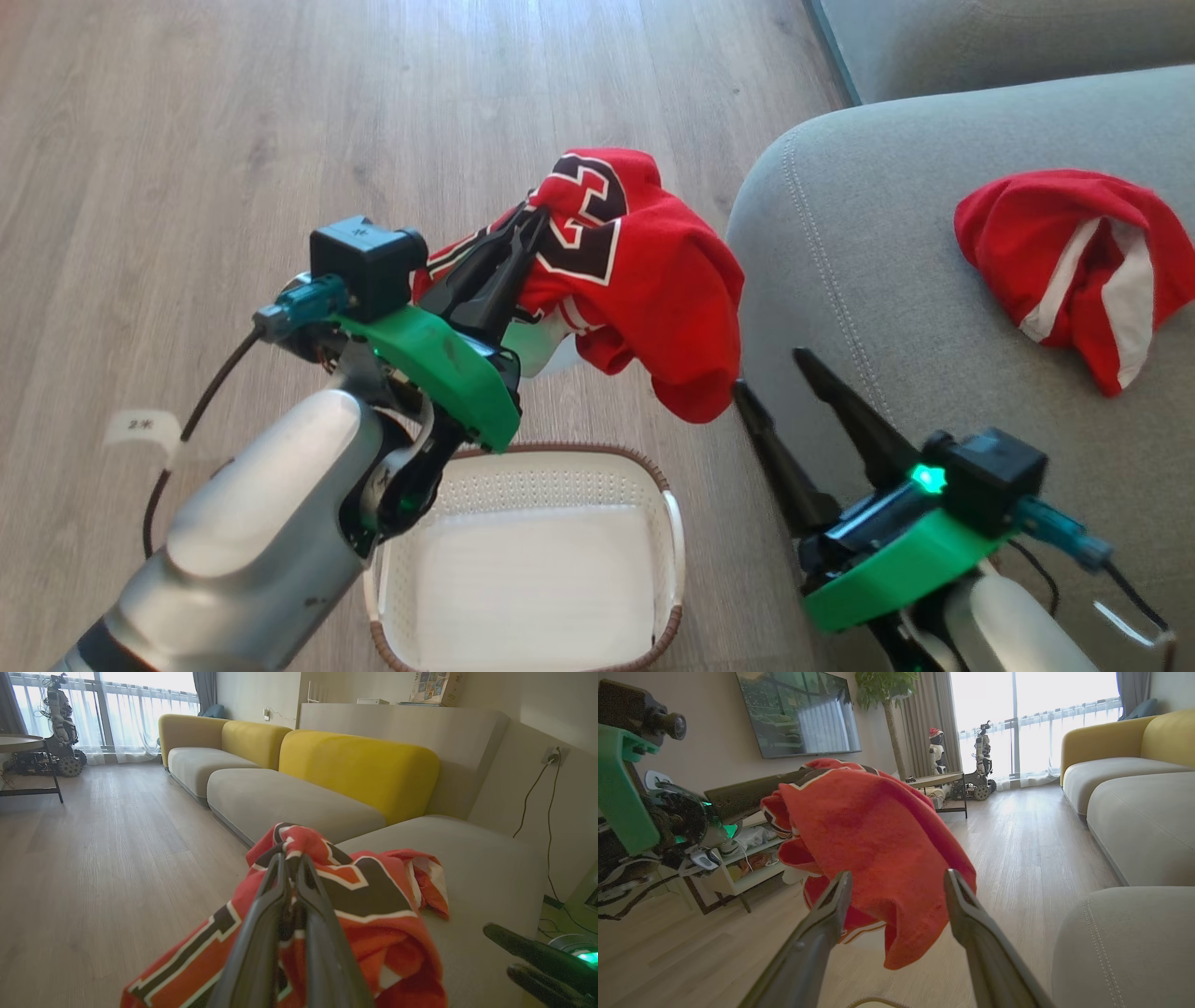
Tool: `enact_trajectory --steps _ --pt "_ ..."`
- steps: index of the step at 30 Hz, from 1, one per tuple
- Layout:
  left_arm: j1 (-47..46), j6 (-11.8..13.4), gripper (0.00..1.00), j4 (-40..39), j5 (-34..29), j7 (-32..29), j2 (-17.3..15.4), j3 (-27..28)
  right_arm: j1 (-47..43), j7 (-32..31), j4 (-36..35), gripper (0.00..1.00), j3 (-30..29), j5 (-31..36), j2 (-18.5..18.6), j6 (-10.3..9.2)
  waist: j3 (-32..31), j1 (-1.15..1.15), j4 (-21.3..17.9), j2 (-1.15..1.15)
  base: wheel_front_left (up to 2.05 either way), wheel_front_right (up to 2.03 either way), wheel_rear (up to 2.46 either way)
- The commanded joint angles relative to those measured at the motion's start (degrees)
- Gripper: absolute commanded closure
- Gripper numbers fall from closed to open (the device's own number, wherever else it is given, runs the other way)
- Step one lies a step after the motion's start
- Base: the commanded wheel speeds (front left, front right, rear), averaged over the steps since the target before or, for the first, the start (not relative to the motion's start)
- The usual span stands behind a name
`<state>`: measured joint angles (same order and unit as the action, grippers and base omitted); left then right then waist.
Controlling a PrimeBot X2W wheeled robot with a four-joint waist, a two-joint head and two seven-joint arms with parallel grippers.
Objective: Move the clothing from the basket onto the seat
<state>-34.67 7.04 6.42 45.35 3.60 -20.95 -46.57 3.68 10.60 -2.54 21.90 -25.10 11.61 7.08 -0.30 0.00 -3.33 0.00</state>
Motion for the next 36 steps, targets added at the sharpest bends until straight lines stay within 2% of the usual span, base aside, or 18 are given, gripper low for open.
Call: enact_trajectory --steps 1,7,18,36 --pt "-3.2 -0.1 1.0 -1.2 0.1 0.1 -1.3 2.4 3.4 -0.4 -1.8 0.0 2.3 0.8 1.0 0.41 0.0 0.0 0.1 0.0 0.0 0.0 0.0" --pt "-3.3 -0.3 1.0 -0.7 0.2 0.1 -0.8 1.9 7.4 -2.4 0.8 0.0 6.6 1.0 0.9 0.41 -0.1 0.0 0.6 0.0 0.0 0.0 0.0" --pt "-3.5 -1.4 1.0 0.4 0.2 0.0 1.1 -0.1 17.3 -3.5 11.1 0.0 12.6 1.3 -1.6 0.41 -0.1 0.0 2.8 0.0 0.0 0.0 0.0" --pt "-3.3 -3.0 1.0 1.9 0.1 -0.9 4.2 -4.2 27.8 0.5 28.2 0.0 15.7 -1.5 -4.2 0.41 -0.1 0.0 6.8 0.0 0.0 0.0 0.0"
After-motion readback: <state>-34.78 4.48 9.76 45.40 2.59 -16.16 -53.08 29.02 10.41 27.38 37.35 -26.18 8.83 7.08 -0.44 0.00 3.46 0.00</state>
